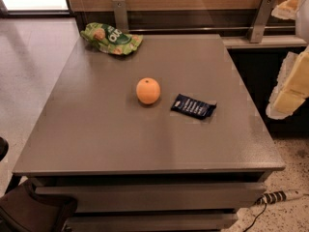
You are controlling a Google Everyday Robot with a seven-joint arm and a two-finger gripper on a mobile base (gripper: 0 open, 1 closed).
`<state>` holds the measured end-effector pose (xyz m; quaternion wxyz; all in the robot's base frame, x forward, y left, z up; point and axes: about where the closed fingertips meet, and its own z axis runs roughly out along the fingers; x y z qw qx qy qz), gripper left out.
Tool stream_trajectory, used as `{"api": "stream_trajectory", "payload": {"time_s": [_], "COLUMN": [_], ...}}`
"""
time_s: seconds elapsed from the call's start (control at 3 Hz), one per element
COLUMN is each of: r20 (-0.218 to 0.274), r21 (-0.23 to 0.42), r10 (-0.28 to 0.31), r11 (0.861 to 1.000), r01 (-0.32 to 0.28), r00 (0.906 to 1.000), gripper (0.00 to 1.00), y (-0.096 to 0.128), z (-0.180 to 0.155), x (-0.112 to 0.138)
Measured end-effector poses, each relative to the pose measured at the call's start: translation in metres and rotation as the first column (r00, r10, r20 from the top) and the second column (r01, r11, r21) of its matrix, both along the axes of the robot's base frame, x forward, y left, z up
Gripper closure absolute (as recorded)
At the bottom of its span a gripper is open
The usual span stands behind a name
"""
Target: Move rxbar blueberry near green rice chip bag
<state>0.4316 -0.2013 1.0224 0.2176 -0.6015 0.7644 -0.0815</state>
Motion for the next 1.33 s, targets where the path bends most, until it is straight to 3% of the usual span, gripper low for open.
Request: {"api": "stream_trajectory", "payload": {"time_s": [0.33, 0.67, 1.0, 1.33], "r20": [0.000, 0.015, 0.045, 0.117], "r21": [0.000, 0.054, 0.207, 0.363], "r10": [0.000, 0.007, 0.017, 0.025], "r11": [1.000, 0.998, 0.978, 0.929], "r01": [0.000, -0.008, -0.026, -0.066], "r00": [1.0000, 0.9999, 0.9989, 0.9928], "gripper": [0.00, 0.00, 0.00, 0.00], "y": [0.000, -0.003, -0.021, -0.033], "z": [0.000, -0.005, -0.042, -0.077], "x": [0.000, 0.008, 0.030, 0.053]}}
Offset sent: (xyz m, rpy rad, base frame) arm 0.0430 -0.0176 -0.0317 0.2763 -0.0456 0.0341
